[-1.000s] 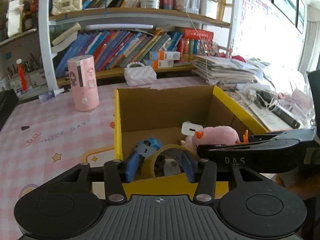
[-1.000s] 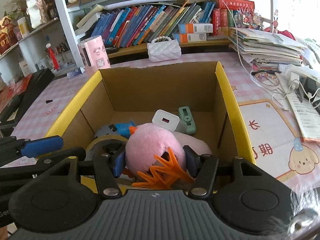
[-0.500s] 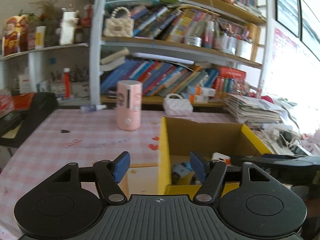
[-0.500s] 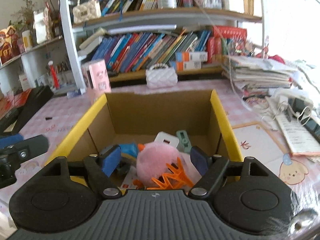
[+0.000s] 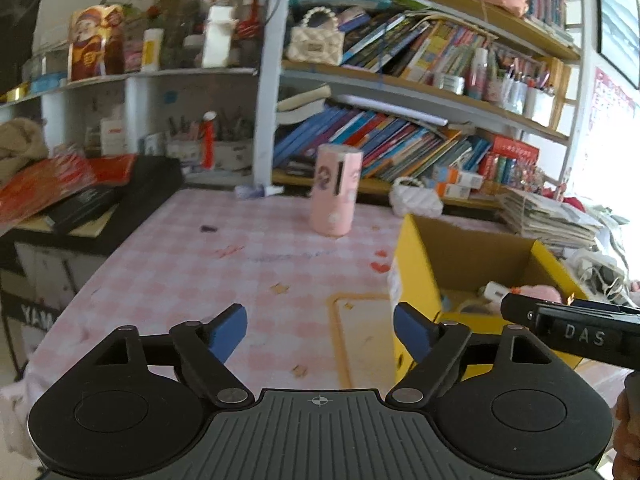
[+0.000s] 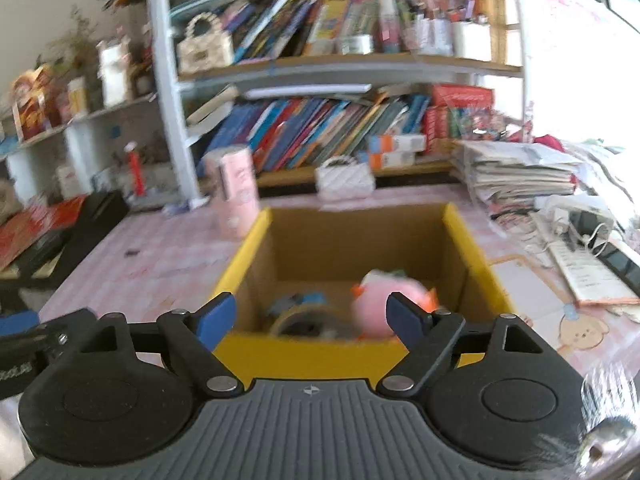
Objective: Organize objects
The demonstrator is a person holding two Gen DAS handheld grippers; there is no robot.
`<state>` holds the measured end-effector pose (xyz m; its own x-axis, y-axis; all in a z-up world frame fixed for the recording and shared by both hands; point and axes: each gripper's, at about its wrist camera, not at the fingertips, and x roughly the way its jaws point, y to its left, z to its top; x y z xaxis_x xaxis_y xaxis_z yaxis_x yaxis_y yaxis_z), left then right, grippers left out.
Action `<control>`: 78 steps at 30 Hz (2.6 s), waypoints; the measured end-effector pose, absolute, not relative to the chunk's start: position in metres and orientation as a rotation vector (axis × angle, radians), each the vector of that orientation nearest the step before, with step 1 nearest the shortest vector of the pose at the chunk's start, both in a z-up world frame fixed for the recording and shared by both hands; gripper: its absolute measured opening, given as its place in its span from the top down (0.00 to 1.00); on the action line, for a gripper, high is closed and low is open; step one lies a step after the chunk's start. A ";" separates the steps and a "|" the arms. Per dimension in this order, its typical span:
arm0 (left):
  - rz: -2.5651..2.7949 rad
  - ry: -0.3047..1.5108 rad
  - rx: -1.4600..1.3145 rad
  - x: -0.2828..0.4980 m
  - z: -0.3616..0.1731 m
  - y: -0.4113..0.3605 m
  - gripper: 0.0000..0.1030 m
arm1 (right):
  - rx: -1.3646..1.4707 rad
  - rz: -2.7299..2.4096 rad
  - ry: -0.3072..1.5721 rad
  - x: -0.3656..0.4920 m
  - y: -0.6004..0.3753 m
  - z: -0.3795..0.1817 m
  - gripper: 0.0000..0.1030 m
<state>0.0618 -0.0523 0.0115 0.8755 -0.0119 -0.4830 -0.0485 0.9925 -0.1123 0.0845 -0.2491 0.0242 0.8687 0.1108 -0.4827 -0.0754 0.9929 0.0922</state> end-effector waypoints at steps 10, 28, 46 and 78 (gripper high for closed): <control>0.071 0.567 -0.101 0.026 0.001 -0.023 0.03 | 0.023 0.093 0.601 0.046 -0.204 0.011 0.00; 0.041 0.611 0.003 -0.001 -0.006 -0.024 0.00 | 0.030 0.014 0.661 0.005 -0.190 -0.007 0.00; 0.081 0.632 0.032 -0.005 -0.008 -0.027 0.00 | -0.002 -0.015 0.672 0.001 -0.185 -0.009 0.00; 0.112 0.672 0.020 -0.004 -0.009 -0.032 0.00 | -0.021 -0.024 0.686 0.001 -0.187 -0.013 0.00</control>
